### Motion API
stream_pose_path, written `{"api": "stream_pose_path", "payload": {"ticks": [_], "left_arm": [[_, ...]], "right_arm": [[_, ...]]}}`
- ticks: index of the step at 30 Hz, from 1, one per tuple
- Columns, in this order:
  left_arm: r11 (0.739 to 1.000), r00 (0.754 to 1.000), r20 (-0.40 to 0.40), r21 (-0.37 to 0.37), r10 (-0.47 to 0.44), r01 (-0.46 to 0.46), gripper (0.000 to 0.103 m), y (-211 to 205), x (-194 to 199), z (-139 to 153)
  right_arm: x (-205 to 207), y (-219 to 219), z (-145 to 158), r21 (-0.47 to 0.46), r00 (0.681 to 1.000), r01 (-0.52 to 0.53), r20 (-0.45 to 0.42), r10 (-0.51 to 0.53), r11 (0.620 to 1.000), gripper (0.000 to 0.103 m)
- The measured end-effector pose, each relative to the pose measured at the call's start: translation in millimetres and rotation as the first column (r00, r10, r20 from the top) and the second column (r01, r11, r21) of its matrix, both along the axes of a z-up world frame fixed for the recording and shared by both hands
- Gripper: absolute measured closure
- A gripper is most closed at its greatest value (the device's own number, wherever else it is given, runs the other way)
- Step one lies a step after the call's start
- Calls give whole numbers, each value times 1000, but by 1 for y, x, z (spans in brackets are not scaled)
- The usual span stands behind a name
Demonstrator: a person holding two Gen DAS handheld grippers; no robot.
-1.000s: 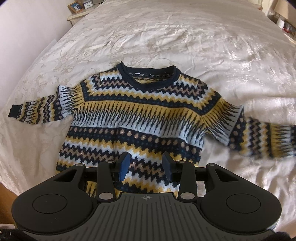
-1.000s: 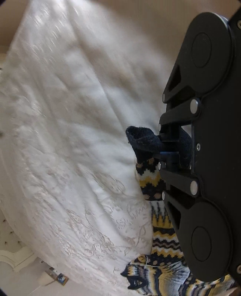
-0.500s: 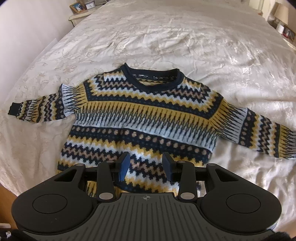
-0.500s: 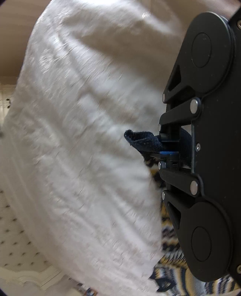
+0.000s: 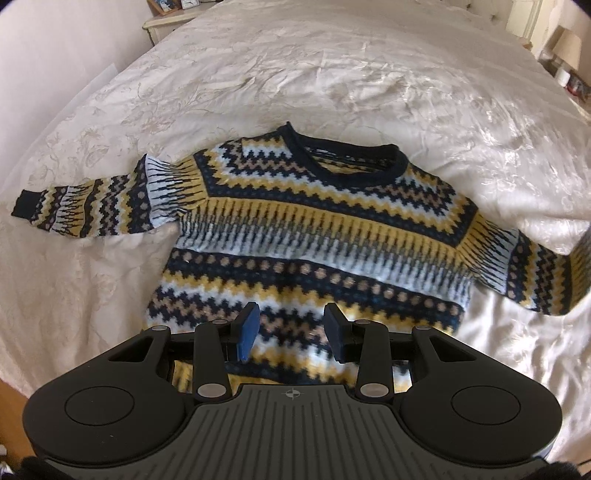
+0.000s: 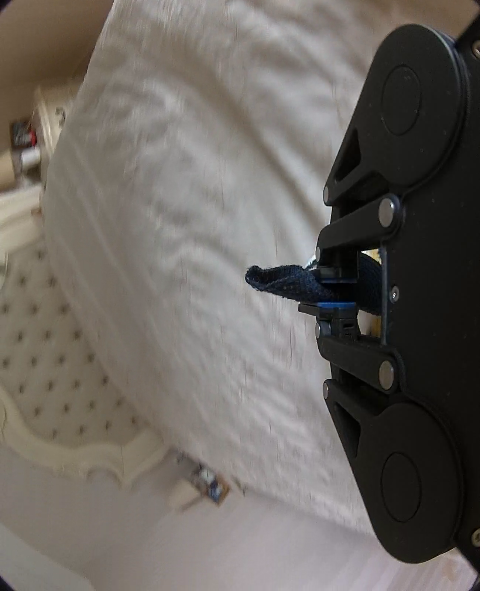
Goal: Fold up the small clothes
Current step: 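Lift the cuff with the right gripper and fold the sleeve across the sweater body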
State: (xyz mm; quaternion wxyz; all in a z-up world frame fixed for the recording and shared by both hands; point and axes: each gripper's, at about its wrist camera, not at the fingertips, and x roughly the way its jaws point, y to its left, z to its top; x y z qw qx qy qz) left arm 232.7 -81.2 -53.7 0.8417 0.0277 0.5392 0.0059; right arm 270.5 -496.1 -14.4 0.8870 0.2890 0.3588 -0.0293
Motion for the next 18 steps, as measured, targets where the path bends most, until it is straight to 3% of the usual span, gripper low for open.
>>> {"api": "stream_pose_path", "payload": {"ticks": [8,18], "left_arm": [[999,1000,-2,-27,-23,23,65,81,24,-7],[1000,1000,-26,-2,-3,3,65,177,52,-23]], "right_arm": [[51,124,15,-2,995,-95,21,95,996,88],[101,283,-2,83,975,-223,23,222,971,88]]}}
